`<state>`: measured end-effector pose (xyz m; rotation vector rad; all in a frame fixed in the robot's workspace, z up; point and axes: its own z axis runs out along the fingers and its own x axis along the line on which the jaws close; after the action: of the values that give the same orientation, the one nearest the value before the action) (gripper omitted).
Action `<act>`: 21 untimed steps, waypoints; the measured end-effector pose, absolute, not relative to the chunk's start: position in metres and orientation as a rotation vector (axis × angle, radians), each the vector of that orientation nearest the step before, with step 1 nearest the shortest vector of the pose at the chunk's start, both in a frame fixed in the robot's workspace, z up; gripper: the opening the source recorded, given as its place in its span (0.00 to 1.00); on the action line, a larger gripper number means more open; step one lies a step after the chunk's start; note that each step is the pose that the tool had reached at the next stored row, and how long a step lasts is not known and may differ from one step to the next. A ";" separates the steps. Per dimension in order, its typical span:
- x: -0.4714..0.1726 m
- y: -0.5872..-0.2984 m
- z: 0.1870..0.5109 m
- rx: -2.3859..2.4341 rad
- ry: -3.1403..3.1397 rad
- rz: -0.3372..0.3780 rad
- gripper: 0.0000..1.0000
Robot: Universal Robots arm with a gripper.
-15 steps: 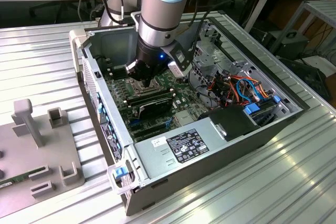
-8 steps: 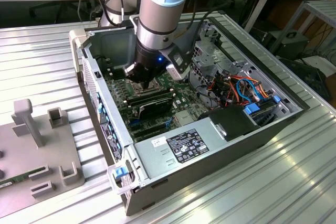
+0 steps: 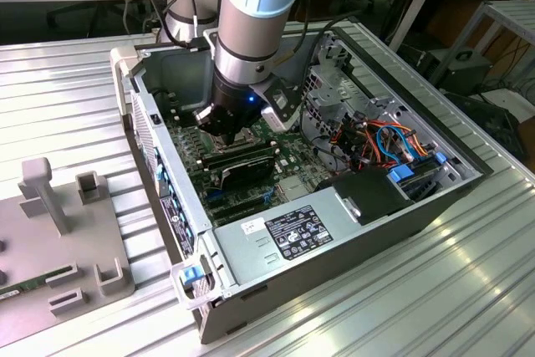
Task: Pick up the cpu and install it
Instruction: 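Install the second cpu locking lever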
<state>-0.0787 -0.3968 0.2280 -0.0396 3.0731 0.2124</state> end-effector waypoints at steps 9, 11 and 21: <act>-0.080 -0.397 0.215 -0.039 3.073 0.212 0.11; -0.081 -0.397 0.213 -0.040 3.073 0.213 0.11; -0.086 -0.397 0.210 -0.040 3.073 0.212 0.11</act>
<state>-0.0862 -0.3967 0.2096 -0.0396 3.0728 0.2125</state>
